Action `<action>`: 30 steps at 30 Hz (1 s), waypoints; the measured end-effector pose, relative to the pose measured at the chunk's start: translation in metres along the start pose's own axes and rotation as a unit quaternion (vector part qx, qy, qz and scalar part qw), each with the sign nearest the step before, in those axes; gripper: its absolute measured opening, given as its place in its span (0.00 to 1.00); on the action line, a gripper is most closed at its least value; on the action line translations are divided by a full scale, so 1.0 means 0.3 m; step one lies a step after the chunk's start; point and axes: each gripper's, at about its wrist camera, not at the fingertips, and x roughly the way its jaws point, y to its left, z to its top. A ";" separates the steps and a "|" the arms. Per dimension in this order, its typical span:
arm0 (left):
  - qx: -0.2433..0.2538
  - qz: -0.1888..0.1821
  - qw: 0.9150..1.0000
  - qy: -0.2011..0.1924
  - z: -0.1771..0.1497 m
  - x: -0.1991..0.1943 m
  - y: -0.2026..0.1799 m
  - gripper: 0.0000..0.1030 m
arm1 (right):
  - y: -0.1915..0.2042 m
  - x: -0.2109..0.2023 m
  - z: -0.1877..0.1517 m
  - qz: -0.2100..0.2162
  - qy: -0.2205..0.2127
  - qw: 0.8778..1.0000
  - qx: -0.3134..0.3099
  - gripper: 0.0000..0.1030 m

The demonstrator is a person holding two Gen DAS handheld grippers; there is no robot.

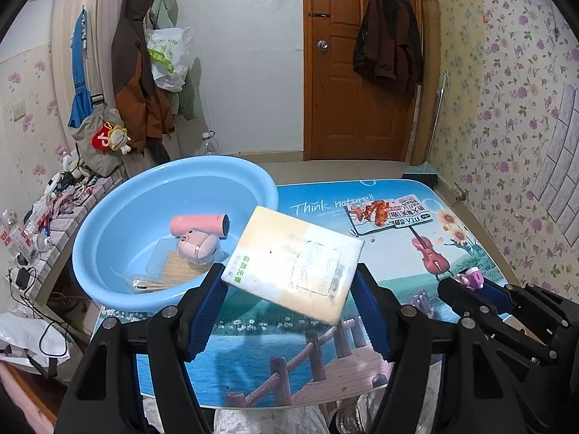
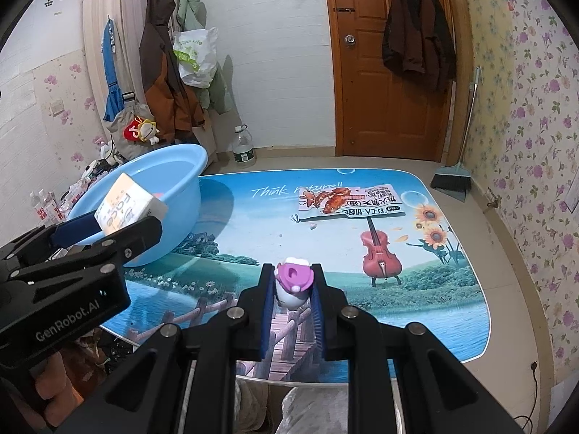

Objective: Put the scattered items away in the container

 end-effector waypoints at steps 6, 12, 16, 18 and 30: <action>0.002 0.000 1.000 0.001 -0.005 -0.001 -0.001 0.65 | 0.003 0.001 -0.003 0.000 0.002 1.000 0.001 0.19; 0.001 0.000 1.000 0.005 -0.011 0.006 0.002 0.65 | 0.000 0.005 -0.006 0.000 0.003 1.000 0.002 0.19; 0.001 0.002 1.000 0.004 -0.009 0.007 0.013 0.65 | -0.002 0.009 -0.012 0.000 0.005 1.000 0.003 0.19; 0.000 0.005 1.000 0.000 -0.001 -0.002 0.022 0.65 | -0.004 0.009 -0.012 0.000 0.005 1.000 0.003 0.19; -0.030 0.039 0.998 -0.037 0.084 -0.054 0.180 0.66 | 0.020 0.038 -0.008 0.008 0.009 1.000 -0.005 0.19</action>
